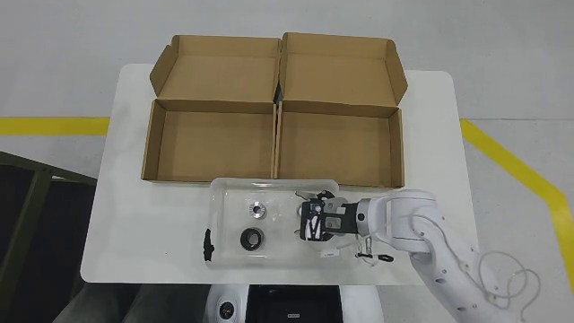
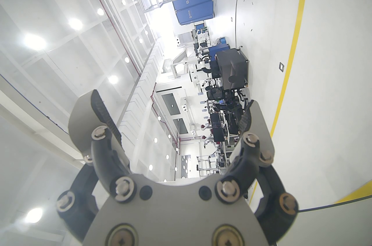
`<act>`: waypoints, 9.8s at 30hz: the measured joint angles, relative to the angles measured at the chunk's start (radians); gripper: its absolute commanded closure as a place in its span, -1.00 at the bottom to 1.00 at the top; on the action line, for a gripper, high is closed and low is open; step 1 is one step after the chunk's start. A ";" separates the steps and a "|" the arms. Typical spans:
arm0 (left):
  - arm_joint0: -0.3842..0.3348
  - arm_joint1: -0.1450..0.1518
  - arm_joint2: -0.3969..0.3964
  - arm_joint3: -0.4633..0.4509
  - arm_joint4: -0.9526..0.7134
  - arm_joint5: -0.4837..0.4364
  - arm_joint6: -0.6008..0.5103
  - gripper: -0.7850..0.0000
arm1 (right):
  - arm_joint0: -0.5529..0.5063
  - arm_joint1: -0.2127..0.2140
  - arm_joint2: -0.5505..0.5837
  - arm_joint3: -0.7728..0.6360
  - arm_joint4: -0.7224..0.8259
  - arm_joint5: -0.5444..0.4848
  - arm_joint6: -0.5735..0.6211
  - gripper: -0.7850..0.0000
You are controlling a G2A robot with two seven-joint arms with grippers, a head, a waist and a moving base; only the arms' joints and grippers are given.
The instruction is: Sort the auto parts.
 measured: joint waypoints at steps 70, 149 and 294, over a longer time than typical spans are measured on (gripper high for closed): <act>0.000 0.000 0.000 0.000 0.000 0.000 0.000 -1.00 | 0.195 0.008 0.064 -0.083 0.130 0.076 -0.441 1.00; 0.000 0.000 0.000 0.000 0.000 0.000 0.000 -1.00 | 0.577 -0.102 -0.217 0.646 0.104 0.179 -0.337 -1.00; 0.000 0.000 0.000 0.000 0.000 0.000 0.000 -1.00 | 0.515 0.123 -0.661 0.017 0.217 0.187 0.464 1.00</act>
